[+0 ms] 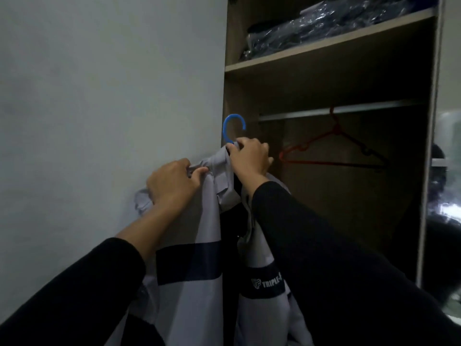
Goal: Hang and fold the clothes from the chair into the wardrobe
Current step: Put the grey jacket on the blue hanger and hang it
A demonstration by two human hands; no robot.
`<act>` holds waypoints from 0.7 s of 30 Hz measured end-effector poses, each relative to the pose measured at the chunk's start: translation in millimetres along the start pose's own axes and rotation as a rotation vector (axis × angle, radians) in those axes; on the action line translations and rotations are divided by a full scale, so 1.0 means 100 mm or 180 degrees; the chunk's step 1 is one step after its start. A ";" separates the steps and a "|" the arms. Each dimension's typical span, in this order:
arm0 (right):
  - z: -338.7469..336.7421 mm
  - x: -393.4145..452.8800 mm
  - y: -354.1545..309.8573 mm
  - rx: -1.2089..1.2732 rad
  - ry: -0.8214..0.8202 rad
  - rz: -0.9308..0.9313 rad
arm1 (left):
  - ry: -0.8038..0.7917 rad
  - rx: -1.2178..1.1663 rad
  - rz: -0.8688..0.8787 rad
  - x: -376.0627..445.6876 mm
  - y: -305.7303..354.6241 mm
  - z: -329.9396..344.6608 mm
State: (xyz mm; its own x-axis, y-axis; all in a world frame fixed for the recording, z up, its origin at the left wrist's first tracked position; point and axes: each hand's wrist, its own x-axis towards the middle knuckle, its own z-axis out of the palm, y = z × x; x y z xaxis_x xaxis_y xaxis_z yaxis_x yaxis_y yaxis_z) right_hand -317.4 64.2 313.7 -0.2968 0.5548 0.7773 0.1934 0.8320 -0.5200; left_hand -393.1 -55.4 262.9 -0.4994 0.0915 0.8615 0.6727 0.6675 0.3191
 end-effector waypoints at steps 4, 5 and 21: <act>0.16 0.08 0.00 0.0047 -0.0281 0.0159 | -0.0011 0.0023 0.0082 -0.02 -0.05 0.16; 0.21 0.09 0.01 0.0056 -0.0297 0.0128 | -0.0039 0.0031 0.0116 -0.01 -0.05 0.20; 0.12 0.90 0.77 0.0468 0.0399 0.0578 | -0.0856 0.0118 0.0616 0.65 0.46 0.63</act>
State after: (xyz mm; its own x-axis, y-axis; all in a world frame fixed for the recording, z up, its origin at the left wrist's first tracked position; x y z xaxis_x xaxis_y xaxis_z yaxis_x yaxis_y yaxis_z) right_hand -341.1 178.2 339.7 -0.1497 0.6986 0.6996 0.0921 0.7144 -0.6937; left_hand -428.6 27.8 308.4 -0.4939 0.4077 0.7680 0.7513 0.6448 0.1409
